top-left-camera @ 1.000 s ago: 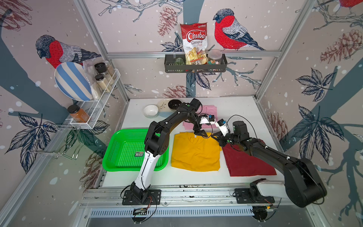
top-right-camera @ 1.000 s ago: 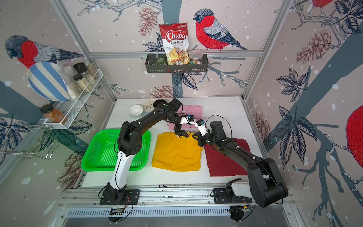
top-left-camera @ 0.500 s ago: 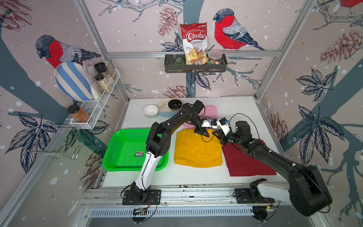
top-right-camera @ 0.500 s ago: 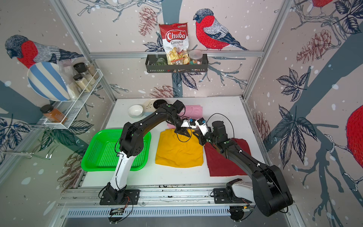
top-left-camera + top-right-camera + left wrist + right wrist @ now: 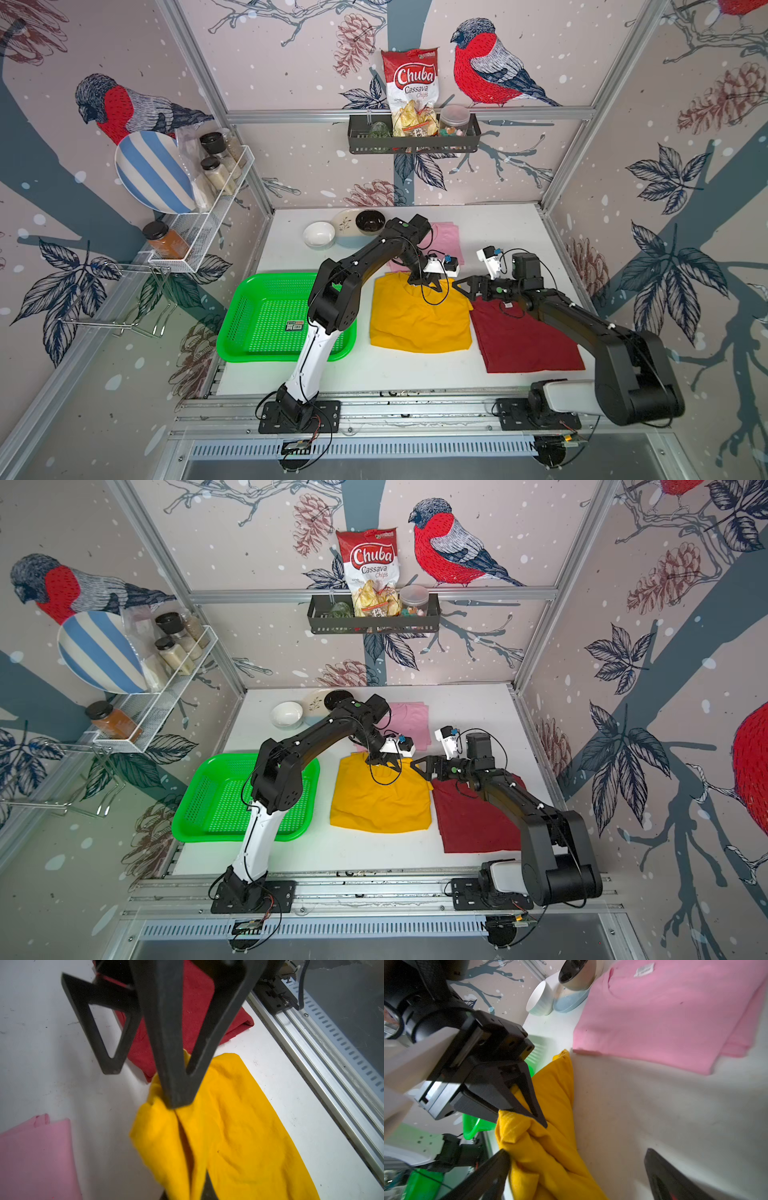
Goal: Put the folded t-shirts into the basket
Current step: Pick up the T-shirt from the center of the board.
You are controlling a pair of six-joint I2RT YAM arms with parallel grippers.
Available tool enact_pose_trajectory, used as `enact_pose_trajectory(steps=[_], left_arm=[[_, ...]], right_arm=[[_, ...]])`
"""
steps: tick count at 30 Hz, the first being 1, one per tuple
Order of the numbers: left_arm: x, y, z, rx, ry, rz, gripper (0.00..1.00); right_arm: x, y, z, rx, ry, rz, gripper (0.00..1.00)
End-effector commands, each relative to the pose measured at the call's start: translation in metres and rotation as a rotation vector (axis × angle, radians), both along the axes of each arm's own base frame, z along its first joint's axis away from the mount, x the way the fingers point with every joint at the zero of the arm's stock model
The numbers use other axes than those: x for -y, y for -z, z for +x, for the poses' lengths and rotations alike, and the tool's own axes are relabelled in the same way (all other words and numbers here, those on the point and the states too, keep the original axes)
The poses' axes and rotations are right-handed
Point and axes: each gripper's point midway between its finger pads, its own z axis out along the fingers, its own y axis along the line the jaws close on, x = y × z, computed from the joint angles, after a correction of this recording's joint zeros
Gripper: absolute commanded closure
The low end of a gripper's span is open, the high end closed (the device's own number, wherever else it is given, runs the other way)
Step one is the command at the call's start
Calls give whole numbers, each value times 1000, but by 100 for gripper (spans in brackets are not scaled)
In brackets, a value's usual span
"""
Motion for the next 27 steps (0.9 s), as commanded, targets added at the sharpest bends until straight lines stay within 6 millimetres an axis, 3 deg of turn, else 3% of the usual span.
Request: enact_pose_trajectory(steps=[1,7,10,16,18,22,24,27], left_arm=[[-1,-8,-8,-20,21,-18,99],[0,-7,-7,-20,15,-17,98],[0,-7,-6,-18,11,-17,97],[3,-4,1,-7,-14,-6,96],[4,-4,2,-8,-17,-6,93],[5,-7,2,-15,-25,-10,84],[4,-9,3,-11,-26,-7,78],[-3,-12,-1,-5,-12,12,48]], right_arm=[[-15,8,-19,-65,-108,15,0],[-37,9,-24,18,-207,38,0],[-44,3,-25,46,-250,78,6],[-45,-8,-43,99,-320,89,12],[-43,-5,-44,124,-317,42,22],[-40,-4,-36,186,-288,-19,60],[-38,-6,-30,219,-266,-43,72],[-34,-13,-22,284,-230,-73,91]])
